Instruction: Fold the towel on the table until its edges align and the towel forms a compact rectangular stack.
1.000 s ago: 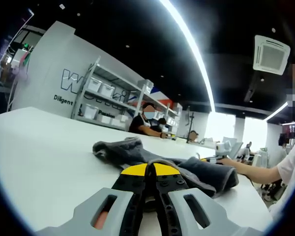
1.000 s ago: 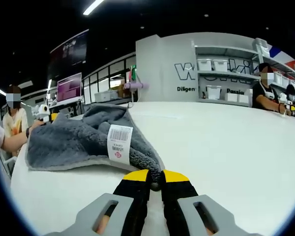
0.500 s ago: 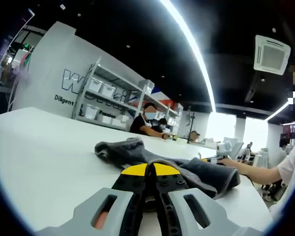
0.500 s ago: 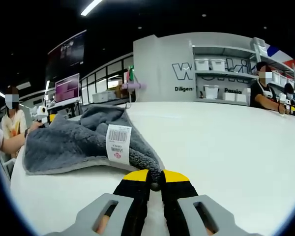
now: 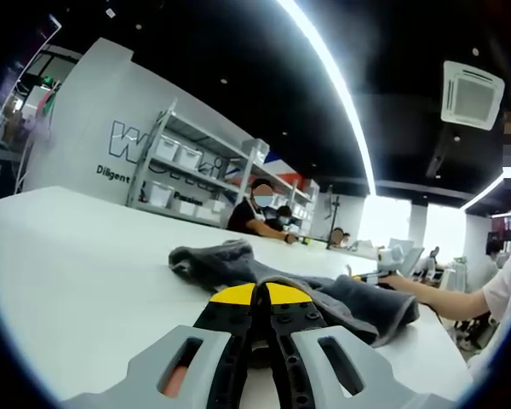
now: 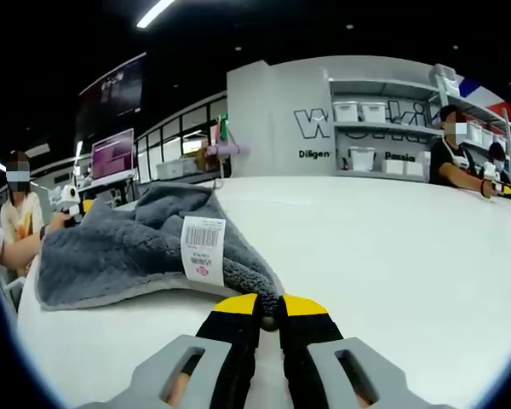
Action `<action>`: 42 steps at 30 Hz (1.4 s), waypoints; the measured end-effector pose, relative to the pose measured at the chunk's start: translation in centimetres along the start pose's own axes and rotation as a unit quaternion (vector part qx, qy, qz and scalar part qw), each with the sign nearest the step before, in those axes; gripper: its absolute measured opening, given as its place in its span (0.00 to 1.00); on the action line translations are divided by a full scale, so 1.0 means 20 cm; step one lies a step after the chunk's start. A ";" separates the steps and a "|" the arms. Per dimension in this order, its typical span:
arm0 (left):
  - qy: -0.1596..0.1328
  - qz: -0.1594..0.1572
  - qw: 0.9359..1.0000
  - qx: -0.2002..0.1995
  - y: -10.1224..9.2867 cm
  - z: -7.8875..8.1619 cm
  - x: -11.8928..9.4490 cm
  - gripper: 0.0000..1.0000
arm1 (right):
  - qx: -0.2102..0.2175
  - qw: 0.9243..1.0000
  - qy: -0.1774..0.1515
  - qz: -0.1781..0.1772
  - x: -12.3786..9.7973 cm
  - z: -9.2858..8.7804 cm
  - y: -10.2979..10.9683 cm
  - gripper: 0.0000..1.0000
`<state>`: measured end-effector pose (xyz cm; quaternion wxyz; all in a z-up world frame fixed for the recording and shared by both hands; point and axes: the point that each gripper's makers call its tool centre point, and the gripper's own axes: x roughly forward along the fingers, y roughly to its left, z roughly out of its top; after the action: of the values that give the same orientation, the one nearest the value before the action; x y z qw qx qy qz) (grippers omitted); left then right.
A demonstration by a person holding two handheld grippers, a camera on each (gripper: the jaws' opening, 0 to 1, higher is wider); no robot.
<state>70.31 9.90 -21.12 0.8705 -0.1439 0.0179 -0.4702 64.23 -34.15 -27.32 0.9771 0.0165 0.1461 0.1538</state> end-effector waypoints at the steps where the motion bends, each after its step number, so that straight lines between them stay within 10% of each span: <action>1: 0.000 0.000 1.000 0.000 0.00 0.00 0.00 0.02 | 0.001 1.000 0.000 -0.001 0.00 0.00 0.00 0.05; 42: -0.007 0.035 0.999 0.001 0.07 0.02 -0.03 0.02 | 0.015 0.999 -0.003 -0.035 -0.03 0.00 -0.08 0.05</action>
<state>71.28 11.20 -21.19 0.8869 -0.1456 0.0161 -0.4382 64.23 -35.89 -27.29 0.9820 0.0268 0.1462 0.1169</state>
